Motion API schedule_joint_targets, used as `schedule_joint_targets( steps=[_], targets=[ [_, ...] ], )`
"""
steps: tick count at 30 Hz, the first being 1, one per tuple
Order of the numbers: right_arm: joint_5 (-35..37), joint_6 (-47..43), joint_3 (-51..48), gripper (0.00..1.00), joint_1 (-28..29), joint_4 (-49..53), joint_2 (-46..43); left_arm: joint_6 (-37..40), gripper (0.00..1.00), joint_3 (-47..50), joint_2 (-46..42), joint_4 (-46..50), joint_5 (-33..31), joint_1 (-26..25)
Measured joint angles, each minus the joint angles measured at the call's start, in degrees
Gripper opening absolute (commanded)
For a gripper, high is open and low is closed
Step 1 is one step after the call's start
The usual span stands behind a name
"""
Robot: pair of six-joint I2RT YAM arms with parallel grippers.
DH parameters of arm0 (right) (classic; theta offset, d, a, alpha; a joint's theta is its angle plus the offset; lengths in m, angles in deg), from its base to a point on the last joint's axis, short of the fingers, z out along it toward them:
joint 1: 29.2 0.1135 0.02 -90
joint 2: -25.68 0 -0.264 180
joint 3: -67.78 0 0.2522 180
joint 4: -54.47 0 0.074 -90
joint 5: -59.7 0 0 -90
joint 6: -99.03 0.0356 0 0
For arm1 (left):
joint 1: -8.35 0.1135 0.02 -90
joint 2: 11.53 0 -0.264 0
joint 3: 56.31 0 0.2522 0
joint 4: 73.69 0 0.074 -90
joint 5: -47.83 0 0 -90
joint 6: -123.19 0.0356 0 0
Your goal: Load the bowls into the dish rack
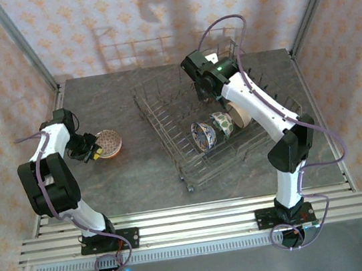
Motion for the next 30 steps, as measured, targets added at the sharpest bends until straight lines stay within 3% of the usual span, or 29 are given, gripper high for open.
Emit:
schedule_joint_targets(
  steps=[15,23,30],
  targets=[
    [-1.1,0.0,2.0,0.86,0.1,0.3,0.1,-0.2,0.0,0.0,-4.4,-0.7,2.5,-0.6],
    [-4.4,-1.5,14.7,0.85,0.1,3.4,4.6,-1.6,0.0,-1.2,-11.7,-3.3,5.4,-1.7],
    [-11.3,-2.0,25.8,0.81,0.1,6.4,8.4,-2.2,0.0,-5.3,-16.2,-5.3,6.1,-5.7]
  ],
)
